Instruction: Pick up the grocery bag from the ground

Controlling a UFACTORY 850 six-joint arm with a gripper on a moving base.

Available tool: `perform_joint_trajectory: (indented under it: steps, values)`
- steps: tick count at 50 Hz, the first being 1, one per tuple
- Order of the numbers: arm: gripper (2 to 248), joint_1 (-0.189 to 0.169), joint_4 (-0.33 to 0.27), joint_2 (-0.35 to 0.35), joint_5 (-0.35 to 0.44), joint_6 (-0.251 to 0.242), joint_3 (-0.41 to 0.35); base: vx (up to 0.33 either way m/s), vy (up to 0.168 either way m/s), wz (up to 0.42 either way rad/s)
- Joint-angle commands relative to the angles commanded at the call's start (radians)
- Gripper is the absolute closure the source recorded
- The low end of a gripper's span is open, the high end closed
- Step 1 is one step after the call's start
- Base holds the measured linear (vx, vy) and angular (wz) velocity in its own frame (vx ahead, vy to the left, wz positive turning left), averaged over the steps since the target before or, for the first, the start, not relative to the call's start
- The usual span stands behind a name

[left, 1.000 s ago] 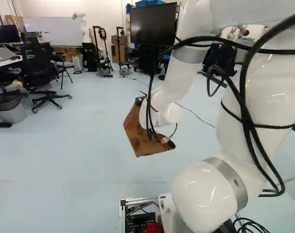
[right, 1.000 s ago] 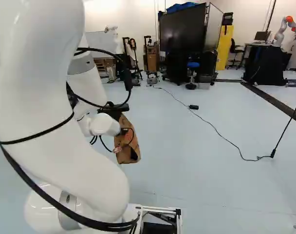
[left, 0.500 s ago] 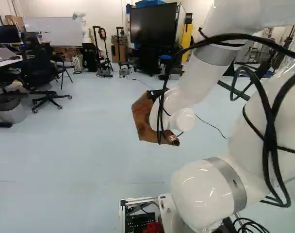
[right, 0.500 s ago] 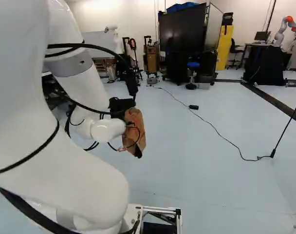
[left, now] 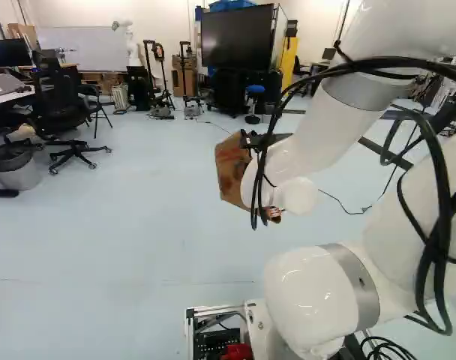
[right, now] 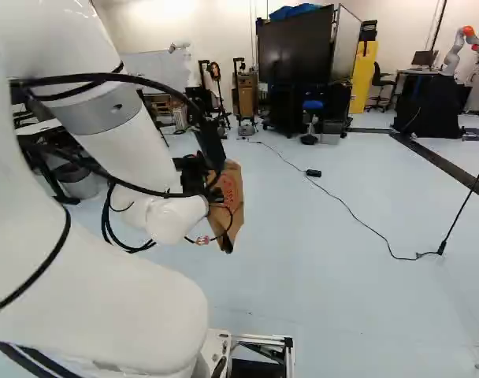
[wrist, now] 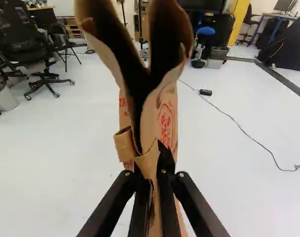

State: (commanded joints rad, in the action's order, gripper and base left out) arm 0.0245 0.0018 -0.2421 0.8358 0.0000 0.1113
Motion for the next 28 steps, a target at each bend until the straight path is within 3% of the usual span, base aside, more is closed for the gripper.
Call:
perform_joint_trajectory:
  steps: [28]
  values:
    - [228,-0.025,-0.002,-0.037,0.037,0.000,-0.024,0.000,0.000,0.000]
